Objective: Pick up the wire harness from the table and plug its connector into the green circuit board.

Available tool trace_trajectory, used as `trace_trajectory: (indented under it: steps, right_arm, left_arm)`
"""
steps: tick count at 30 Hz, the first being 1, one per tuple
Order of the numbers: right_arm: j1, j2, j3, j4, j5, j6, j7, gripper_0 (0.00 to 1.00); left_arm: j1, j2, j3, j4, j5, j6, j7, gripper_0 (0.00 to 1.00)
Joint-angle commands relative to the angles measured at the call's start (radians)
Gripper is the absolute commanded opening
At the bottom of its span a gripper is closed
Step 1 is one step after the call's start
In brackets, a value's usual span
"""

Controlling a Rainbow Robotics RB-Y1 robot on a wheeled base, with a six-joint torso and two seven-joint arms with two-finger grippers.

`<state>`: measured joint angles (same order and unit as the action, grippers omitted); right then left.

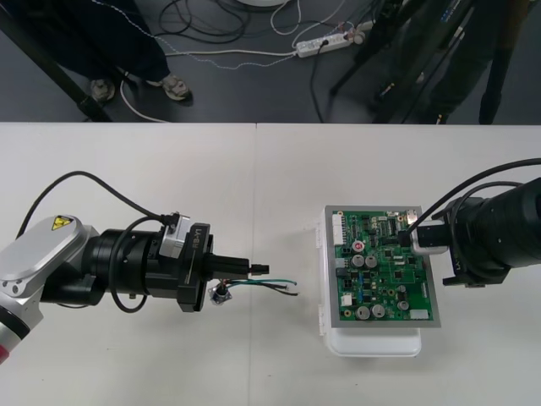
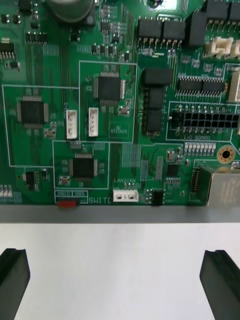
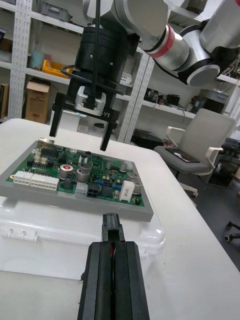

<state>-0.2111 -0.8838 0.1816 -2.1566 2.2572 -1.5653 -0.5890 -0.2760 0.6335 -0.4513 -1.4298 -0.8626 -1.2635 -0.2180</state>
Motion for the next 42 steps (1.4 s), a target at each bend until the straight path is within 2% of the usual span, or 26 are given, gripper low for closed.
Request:
trace_trajectory:
  steps: [1,9,28,42]
  right_arm:
    - [-0.019,0.013,0.036,-0.026,0.036,-0.005,0.012,1.0]
    - [0.002,0.013,0.036,-0.026,0.058,-0.005,0.009,1.0]
    - [0.075,0.054,0.036,-0.026,0.068,-0.005,-0.003,1.0]
    - [0.076,0.083,0.038,-0.026,0.111,-0.005,0.009,1.0]
  left_arm:
    - [-0.003,-0.032,-0.014,0.032,-0.026,-0.073,-0.173,0.0]
    - [-0.025,-0.095,-0.014,0.151,-0.038,-0.136,-0.224,0.0]
    - [-0.051,-0.141,-0.017,0.22,-0.065,-0.134,-0.25,0.0]
    - [-0.08,-0.172,-0.035,0.241,-0.065,-0.1,-0.253,0.0]
